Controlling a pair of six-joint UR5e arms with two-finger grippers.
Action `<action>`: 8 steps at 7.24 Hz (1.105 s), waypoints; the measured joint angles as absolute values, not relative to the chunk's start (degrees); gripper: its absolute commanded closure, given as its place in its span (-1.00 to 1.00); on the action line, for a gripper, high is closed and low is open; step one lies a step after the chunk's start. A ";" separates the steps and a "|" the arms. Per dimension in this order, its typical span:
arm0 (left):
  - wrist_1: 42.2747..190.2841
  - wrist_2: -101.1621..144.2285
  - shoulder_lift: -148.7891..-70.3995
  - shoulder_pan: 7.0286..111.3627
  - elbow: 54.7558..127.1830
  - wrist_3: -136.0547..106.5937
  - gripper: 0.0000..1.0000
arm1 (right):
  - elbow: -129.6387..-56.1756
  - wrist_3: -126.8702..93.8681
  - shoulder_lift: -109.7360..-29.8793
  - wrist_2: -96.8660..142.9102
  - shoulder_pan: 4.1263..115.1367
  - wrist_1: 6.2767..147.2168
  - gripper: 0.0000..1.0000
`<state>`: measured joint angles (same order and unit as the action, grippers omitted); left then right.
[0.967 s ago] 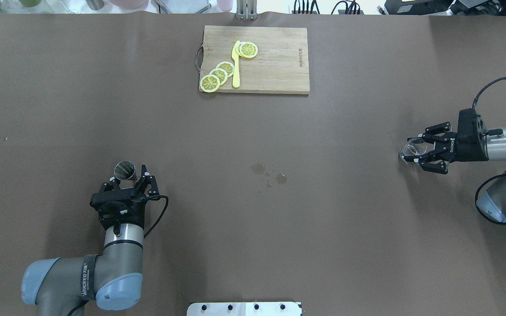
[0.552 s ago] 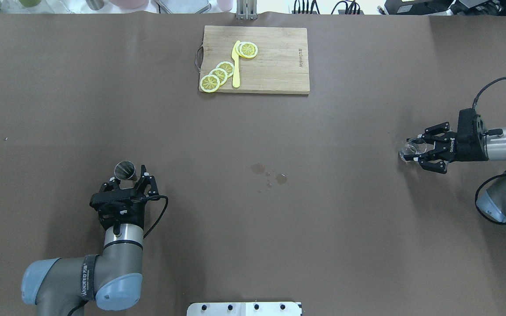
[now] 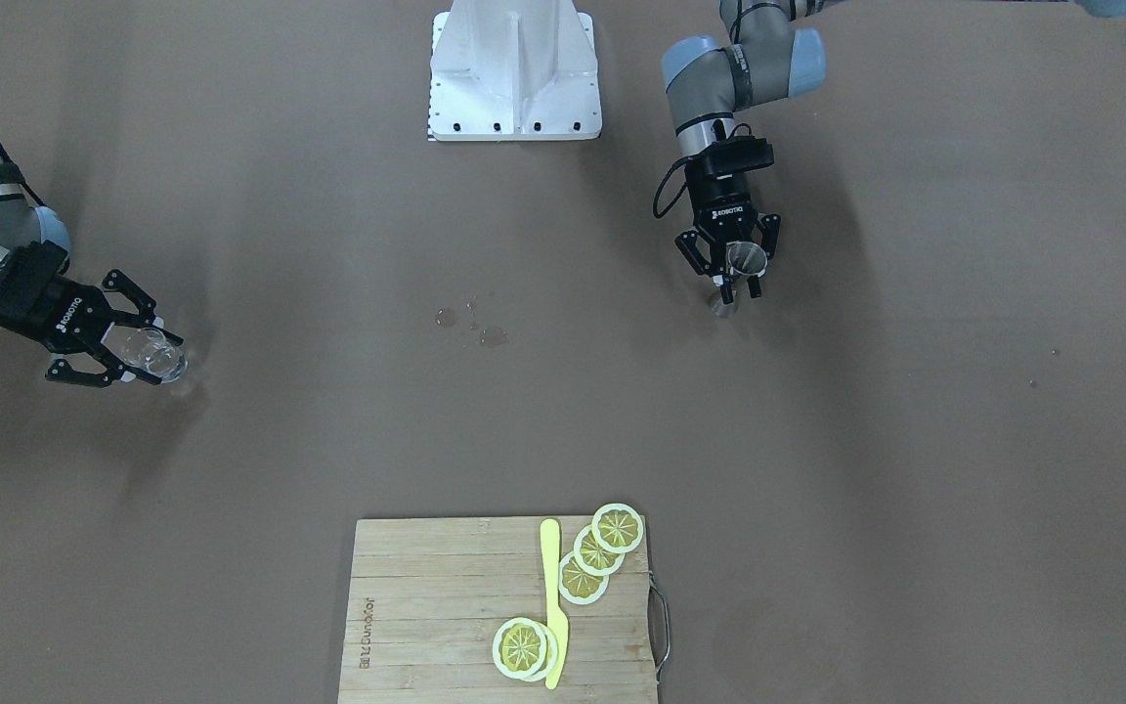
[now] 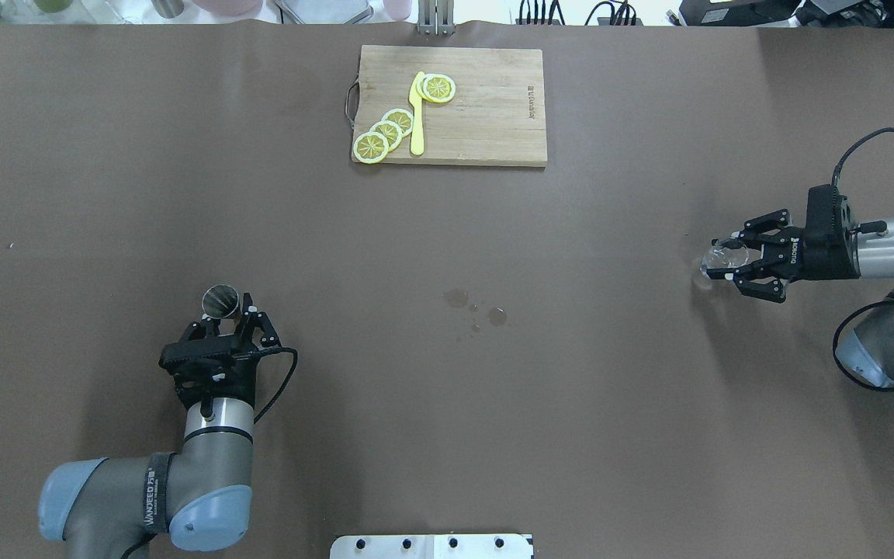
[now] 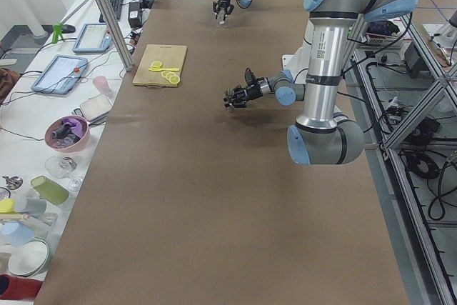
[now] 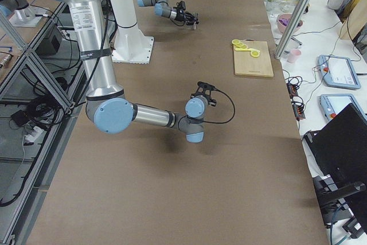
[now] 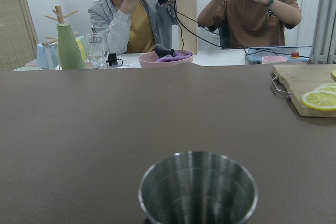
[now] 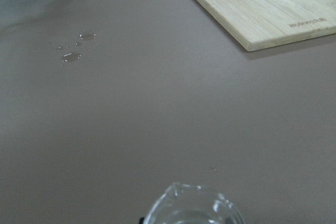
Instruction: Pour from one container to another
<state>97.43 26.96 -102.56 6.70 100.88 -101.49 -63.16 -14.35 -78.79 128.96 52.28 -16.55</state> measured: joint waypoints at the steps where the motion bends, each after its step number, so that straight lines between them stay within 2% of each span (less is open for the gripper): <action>1: 97.45 26.85 -102.55 6.69 100.86 -101.47 0.55 | -65.09 -15.23 -78.76 129.97 53.40 -15.07 1.00; 3: 97.55 26.65 -102.23 6.96 101.84 -101.26 0.90 | -72.08 -16.43 -78.97 133.79 56.38 -7.30 1.00; 4: 98.01 26.59 -101.93 7.11 103.01 -101.13 1.00 | -76.45 -16.44 -79.02 135.52 58.02 -1.98 1.00; 6: 100.34 26.57 -100.52 7.40 105.76 -99.51 1.00 | -83.49 -15.91 -78.74 138.43 61.14 6.98 1.00; 8: 108.37 28.34 -99.41 7.59 107.52 -93.29 1.00 | -86.27 -15.75 -78.49 139.49 62.64 10.03 1.00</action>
<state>108.37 28.34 -99.41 7.59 107.52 -93.29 -86.27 -15.75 -78.49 139.49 62.64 10.03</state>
